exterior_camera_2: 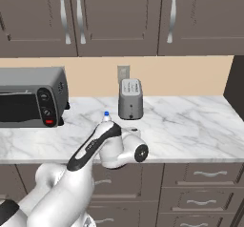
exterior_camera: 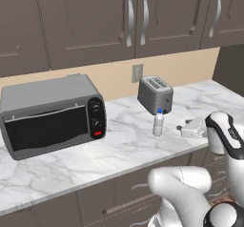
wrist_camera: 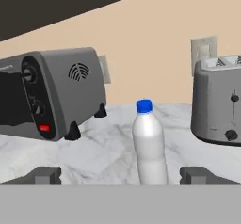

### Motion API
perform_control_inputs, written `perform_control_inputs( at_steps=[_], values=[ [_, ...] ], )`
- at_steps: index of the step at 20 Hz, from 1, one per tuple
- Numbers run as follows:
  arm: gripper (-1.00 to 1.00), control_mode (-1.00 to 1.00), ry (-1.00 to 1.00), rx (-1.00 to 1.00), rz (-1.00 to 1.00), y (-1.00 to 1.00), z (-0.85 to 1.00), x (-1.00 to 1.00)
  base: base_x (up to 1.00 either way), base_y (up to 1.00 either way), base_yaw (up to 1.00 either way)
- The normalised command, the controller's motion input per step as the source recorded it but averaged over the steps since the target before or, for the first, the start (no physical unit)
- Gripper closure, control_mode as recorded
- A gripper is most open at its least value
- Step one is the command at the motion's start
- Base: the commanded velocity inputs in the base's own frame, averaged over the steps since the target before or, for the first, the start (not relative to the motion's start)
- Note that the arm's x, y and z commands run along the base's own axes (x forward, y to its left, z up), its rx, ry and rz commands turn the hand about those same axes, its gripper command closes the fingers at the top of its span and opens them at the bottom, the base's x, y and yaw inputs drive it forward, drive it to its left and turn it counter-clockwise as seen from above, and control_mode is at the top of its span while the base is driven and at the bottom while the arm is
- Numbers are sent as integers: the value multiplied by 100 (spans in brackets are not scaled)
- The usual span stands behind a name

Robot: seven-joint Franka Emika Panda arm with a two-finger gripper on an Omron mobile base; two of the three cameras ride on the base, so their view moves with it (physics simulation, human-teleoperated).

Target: Take the bottled waters from the counter and place them in the freezer to freeze. Close the freezer door after placing the bottles.

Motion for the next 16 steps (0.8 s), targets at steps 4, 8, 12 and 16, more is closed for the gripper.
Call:
perform_control_inputs(
  at_steps=[4,8,12,16],
  values=[
    [-100,-100,0,0,0,10,-28,40,0,0,0],
    [-100,-100,-2,0,0,8,-18,33,0,0,0],
    [-100,-100,-5,0,0,7,-4,22,0,0,0],
    [-100,-100,-1,0,-1,0,-1,16,0,0,0]
  ],
)
